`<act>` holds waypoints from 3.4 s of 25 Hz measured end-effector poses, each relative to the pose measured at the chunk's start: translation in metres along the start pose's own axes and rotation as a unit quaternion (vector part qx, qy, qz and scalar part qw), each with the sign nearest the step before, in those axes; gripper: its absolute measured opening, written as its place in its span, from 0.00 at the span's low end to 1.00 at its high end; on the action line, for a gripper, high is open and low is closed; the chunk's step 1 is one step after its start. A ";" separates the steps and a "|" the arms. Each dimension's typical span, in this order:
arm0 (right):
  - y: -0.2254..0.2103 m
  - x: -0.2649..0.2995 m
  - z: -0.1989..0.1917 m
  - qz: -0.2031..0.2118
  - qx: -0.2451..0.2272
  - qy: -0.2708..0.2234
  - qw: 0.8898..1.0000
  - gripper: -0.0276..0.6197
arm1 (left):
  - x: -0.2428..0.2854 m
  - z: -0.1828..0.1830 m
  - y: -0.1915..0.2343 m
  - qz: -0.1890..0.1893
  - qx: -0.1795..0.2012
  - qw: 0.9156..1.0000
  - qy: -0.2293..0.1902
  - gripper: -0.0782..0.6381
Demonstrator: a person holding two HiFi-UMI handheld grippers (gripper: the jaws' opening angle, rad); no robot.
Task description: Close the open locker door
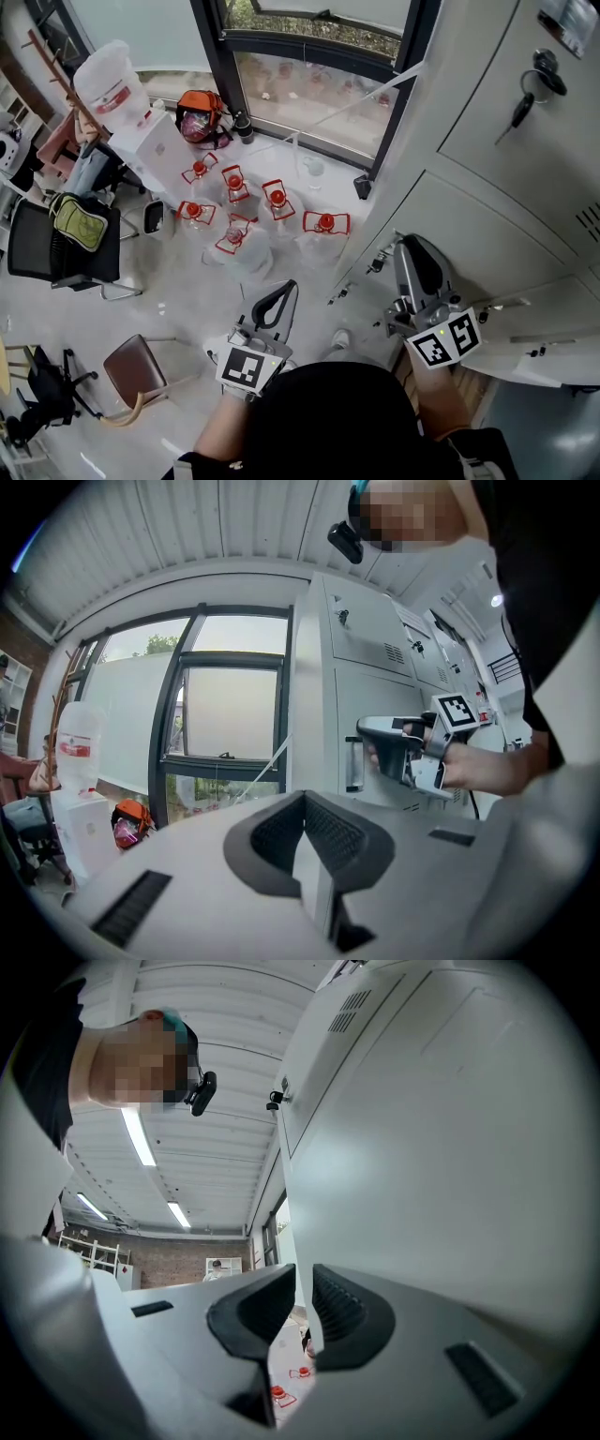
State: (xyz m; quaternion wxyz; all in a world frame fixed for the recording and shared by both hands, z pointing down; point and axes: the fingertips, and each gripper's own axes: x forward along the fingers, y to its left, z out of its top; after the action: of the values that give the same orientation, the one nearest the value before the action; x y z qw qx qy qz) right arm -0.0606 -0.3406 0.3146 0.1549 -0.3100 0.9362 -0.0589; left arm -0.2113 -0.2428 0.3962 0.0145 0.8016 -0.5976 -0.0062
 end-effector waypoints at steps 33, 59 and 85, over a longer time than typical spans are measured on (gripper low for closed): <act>0.104 -0.190 -0.023 -0.204 -0.047 0.032 0.977 0.15 | -0.081 -0.015 -0.099 -0.230 -0.014 0.973 0.002 0.14; 0.045 -0.398 0.049 -0.352 -0.075 0.011 0.933 0.15 | -0.025 0.004 -0.324 -0.381 -0.007 0.925 -0.003 0.14; 0.034 -0.440 0.045 -0.376 -0.058 0.015 0.925 0.15 | -0.029 0.003 -0.367 -0.403 0.004 0.915 0.004 0.14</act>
State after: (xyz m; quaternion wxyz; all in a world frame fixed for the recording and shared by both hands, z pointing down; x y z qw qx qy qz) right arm 0.2690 -0.0508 0.3765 0.0892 -0.6466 0.7550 -0.0633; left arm 0.1320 -0.1104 0.3817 0.0100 0.9745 -0.2241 -0.0062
